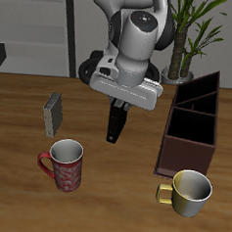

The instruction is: Place the black book into the left desk caddy's front compartment

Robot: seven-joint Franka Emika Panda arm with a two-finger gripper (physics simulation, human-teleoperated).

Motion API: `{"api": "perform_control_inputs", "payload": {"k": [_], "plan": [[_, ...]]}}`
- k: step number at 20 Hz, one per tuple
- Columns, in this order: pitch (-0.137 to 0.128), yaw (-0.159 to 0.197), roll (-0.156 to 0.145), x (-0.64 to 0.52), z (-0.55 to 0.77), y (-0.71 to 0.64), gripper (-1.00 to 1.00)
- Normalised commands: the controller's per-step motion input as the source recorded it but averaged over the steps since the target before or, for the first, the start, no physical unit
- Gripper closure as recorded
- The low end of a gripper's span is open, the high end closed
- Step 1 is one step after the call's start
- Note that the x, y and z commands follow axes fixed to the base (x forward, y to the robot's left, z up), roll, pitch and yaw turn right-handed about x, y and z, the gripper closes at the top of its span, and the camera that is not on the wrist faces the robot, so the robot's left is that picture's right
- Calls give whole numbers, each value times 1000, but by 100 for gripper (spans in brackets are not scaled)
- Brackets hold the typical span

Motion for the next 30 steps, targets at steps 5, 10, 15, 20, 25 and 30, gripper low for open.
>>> {"api": "perform_control_inputs", "payload": {"k": [5, 10, 15, 20, 25, 30], "plan": [[-31, -12, -12, -310, 225, 64, 100], [-26, -18, -23, -422, 297, 69, 100], [-30, 2, 6, -421, 226, 145, 100], [-11, -1, 15, -205, 91, 92, 100], [-18, 3, 7, -235, 108, 93, 100], [-15, 16, 13, -156, 83, 134, 100]]}}
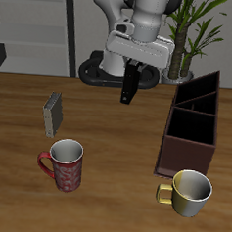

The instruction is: Place the black book into the left desk caddy's front compartment

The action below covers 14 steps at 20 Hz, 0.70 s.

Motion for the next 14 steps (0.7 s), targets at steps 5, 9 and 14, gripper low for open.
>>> {"api": "perform_control_inputs", "payload": {"k": [5, 9, 14], "plan": [[10, -3, 2, -23, 23, 108, 100], [17, -9, 32, -99, -55, 293, 100], [3, -1, 43, -103, -52, 253, 100]]}}
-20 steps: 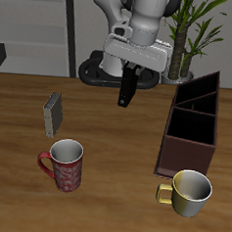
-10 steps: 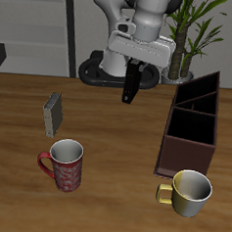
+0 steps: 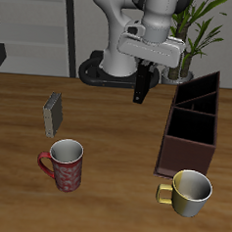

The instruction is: Place the black book into the left desk caddy's front compartment

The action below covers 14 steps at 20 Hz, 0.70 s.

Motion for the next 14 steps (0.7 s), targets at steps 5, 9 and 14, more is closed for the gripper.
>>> {"api": "perform_control_inputs", "payload": {"k": [5, 9, 14], "plan": [[6, 9, 48, -72, 9, 366, 100], [-6, -2, 43, -51, 71, 329, 100], [2, 5, 37, 4, 82, 232, 100]]}}
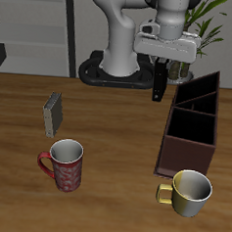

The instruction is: Place the black book into the left desk caddy's front compartment

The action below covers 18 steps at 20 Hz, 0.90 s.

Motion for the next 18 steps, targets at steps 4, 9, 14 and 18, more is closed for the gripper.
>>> {"api": "perform_control_inputs", "payload": {"k": [4, 9, 14, 18], "plan": [[-39, 34, 35, 34, 213, 200, 100], [-25, 10, 26, 72, 201, 102, 100], [7, 8, 12, 97, 47, 41, 100], [6, -3, 28, 152, 56, 129, 100]]}}
